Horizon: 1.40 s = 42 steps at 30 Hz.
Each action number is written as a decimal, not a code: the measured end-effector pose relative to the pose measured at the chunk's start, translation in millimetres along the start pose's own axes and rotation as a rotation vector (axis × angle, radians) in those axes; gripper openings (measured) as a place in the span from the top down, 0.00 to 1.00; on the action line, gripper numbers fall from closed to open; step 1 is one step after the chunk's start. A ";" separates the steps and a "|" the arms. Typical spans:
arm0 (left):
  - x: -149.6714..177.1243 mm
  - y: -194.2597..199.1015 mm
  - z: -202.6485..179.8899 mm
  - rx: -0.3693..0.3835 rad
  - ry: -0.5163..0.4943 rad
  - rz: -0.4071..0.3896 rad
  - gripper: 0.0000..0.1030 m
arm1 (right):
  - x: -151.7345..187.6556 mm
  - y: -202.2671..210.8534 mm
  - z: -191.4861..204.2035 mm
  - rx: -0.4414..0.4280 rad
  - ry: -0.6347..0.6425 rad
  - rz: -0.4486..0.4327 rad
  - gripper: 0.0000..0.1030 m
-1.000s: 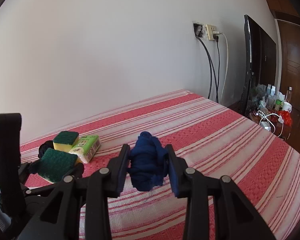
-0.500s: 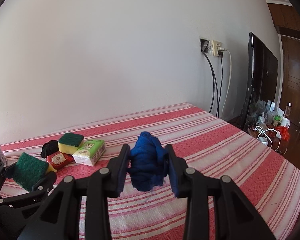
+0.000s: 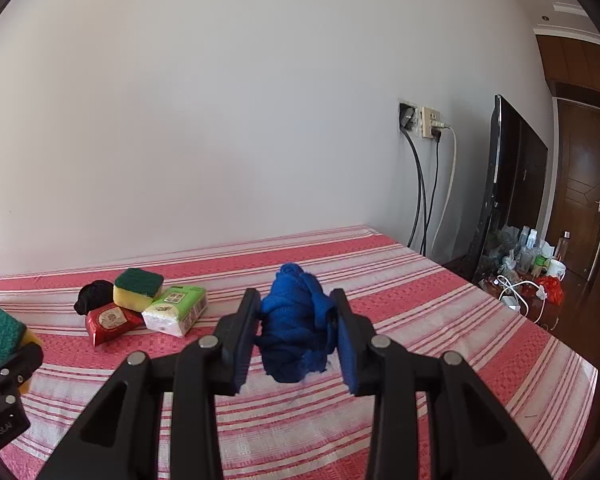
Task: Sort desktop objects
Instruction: 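Carry the green-yellow sponge and blue cloth over the tin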
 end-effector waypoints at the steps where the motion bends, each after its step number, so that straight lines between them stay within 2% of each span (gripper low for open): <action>1: -0.3 2.1 4.0 -0.002 0.005 -0.002 0.31 | 0.0 0.1 0.6 0.004 0.002 0.002 0.65; 8: 0.5 15.3 35.8 -0.006 0.041 -0.009 0.31 | 5.1 10.7 13.3 -0.021 -0.045 0.031 0.65; 26: -3.5 44.6 90.9 0.019 0.121 -0.029 0.31 | -0.4 62.2 111.5 -0.210 -0.003 0.017 0.65; 42: -22.3 67.8 152.6 0.015 0.210 -0.068 0.31 | -31.8 101.1 196.3 -0.355 0.088 -0.044 0.65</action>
Point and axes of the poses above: each gripper's, at about its wrist camera, not at the fingertips, and y roughly against the way its jaws point, z to its left, x to its underside, the point moved 7 cm from there along -y, roughly the way its jaws point, and after that the axes turned 15 degrees about y, right-handed, at the moved point
